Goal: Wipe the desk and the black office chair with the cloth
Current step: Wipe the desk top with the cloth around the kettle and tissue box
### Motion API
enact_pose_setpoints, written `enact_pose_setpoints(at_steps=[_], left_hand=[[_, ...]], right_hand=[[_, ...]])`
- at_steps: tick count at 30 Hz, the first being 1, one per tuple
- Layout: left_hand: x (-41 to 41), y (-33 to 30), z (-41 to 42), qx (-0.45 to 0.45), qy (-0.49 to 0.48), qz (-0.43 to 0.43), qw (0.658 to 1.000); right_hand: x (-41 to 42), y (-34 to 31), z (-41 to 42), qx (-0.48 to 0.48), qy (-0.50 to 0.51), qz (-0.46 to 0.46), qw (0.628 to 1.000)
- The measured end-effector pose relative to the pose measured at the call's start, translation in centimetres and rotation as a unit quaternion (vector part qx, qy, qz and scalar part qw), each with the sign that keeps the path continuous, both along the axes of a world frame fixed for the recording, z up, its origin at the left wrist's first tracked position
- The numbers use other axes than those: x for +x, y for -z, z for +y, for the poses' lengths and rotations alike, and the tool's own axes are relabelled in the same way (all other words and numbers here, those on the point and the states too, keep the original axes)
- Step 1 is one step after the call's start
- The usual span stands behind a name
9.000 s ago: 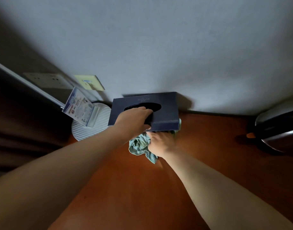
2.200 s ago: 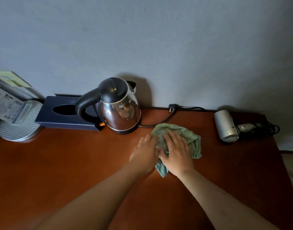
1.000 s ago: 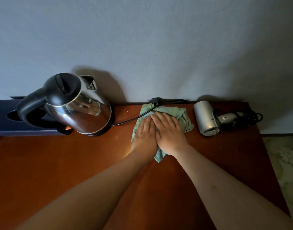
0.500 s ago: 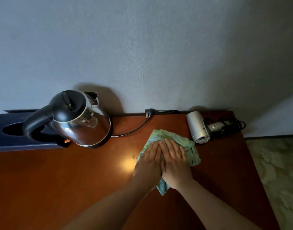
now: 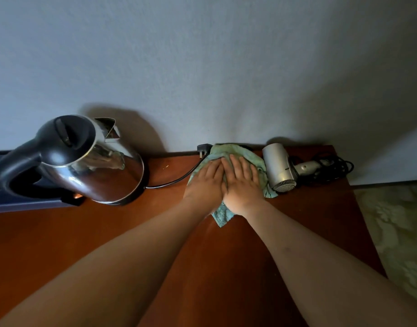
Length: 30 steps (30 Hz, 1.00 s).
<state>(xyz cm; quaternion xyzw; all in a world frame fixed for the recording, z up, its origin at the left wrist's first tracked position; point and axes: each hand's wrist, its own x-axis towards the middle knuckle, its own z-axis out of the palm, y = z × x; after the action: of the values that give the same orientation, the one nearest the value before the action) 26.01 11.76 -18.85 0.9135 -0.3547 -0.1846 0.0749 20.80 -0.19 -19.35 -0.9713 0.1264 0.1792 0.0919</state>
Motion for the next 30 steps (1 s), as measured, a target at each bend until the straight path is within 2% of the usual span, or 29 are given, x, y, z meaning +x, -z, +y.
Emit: enact_pose_setpoints(at_steps=[4, 9, 17, 22, 24, 27, 30], left_hand=[[-3.4, -1.4, 1.2, 0.009, -0.019, -0.021, 1.0], [-9.7, -2.5, 2.3, 0.033, -0.039, -0.003, 0.999], [-15.4, -5.2, -3.1, 0.08, 0.098, 0.029, 0.992], [-16.5, -5.7, -8.7, 0.052, 0.158, 0.06, 0.984], [-15.4, -6.0, -11.5, 0.003, 0.164, 0.028, 0.986], [-12.7, -6.3, -15.2, -0.093, 0.127, -0.073, 0.985], [-9.8, -5.8, -17.8, -0.075, 0.09, -0.13, 0.985]], right_hand=[[-3.2, -0.4, 0.5, 0.006, -0.039, -0.037, 0.999], [-10.1, -0.1, 1.1, 0.045, -0.069, -0.049, 0.995], [-19.3, -0.1, -3.4, 0.032, -0.043, -0.062, 0.997], [-22.9, -0.4, -8.0, 0.01, 0.045, -0.072, 0.996], [-23.2, -0.6, -9.7, 0.017, 0.089, -0.087, 0.992], [-22.5, -0.9, -10.3, 0.014, 0.138, -0.094, 0.986], [-21.7, -0.4, -9.7, 0.027, 0.173, -0.107, 0.979]])
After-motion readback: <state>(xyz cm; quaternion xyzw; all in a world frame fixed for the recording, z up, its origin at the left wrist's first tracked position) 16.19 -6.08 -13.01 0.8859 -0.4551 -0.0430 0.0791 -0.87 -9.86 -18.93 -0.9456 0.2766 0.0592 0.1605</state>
